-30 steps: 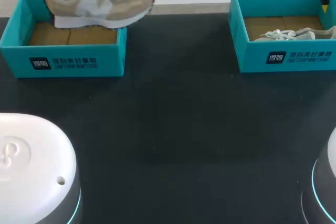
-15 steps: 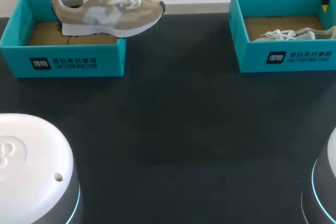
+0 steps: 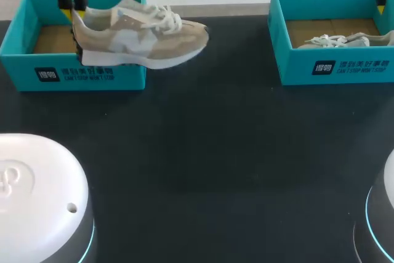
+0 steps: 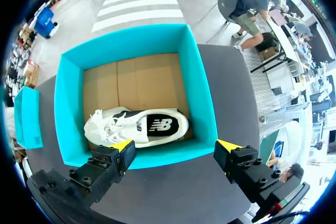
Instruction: Take the shoe out of the shoebox, open the shoe tongue, remove and reinsert the insole, then place the shoe into the shoebox
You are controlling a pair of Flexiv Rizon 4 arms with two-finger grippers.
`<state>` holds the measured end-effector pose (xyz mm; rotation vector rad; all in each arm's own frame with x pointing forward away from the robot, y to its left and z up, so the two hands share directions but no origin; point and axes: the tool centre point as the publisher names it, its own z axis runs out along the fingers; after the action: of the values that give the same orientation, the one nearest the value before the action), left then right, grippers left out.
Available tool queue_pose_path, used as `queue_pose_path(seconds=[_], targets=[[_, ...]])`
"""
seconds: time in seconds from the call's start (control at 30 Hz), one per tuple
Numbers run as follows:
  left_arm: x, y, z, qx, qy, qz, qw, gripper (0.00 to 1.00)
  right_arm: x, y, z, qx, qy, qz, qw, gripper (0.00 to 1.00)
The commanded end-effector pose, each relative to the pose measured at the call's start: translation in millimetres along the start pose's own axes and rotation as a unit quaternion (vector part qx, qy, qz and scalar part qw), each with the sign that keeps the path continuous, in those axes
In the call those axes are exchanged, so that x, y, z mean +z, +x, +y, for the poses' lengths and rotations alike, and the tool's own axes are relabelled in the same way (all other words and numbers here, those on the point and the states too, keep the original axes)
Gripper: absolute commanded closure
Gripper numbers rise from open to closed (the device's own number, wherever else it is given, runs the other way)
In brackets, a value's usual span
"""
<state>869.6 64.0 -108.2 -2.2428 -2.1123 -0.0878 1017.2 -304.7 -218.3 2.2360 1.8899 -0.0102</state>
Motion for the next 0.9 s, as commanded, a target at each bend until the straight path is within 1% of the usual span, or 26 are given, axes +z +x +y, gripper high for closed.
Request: queue_pose_path(seconds=[0.03, 0.07, 0.2, 0.23, 0.3, 0.37, 0.43, 0.57, 0.67, 0.73, 0.9], targets=[[-1.1, -31.5, -18.9, -0.006, 0.002, 0.009, 1.000, 1.00, 0.3, -0.2, -1.2, 0.000, -0.002, 0.001, 1.000, 0.00], [-0.5, -39.2, -23.2, -0.007, 0.000, 0.012, 1.000, 1.00, 0.3, -0.2, -1.2, 0.000, -0.002, 0.001, 1.000, 0.00], [3.1, -73.5, -39.3, 0.003, 0.015, -0.006, 1.000, 1.00, 0.3, -0.2, -1.2, 0.000, -0.002, 0.001, 1.000, 0.00], [4.8, -82.0, -43.0, 0.005, 0.023, -0.021, 0.999, 1.00, 0.3, -0.2, -1.2, 0.000, -0.002, 0.001, 1.000, 0.00], [9.0, -102.6, -52.8, 0.018, 0.023, -0.013, 0.999, 1.00, 0.3, -0.2, -1.2, 0.000, -0.002, 0.001, 1.000, 0.00], [13.7, -121.0, -62.2, 0.023, 0.033, -0.018, 0.999, 1.00, 0.3, -0.2, -1.2, 0.000, -0.002, 0.001, 1.000, 0.00], [18.1, -137.1, -70.3, 0.030, 0.043, -0.032, 0.998, 1.00, 0.3, -0.2, -1.2, 0.000, -0.002, 0.001, 1.000, 0.00], [28.2, -164.7, -84.4, 0.046, 0.045, -0.021, 0.998, 1.00, 0.3, -0.2, -1.2, 0.000, -0.002, 0.001, 1.000, 0.00], [37.0, -179.5, -92.0, 0.049, 0.037, -0.023, 0.998, 1.00, 0.3, -0.2, -1.2, 0.000, -0.002, 0.001, 1.000, 0.00], [44.1, -185.7, -95.6, 0.049, 0.034, -0.025, 0.998, 1.00, 0.3, -0.2, -1.2, 0.000, -0.002, 0.001, 1.000, 0.00], [65.6, -191.6, -100.8, 0.040, 0.028, -0.036, 0.998, 1.00, 0.3, -0.2, -1.2, 0.000, -0.002, 0.001, 1.000, 0.00]])
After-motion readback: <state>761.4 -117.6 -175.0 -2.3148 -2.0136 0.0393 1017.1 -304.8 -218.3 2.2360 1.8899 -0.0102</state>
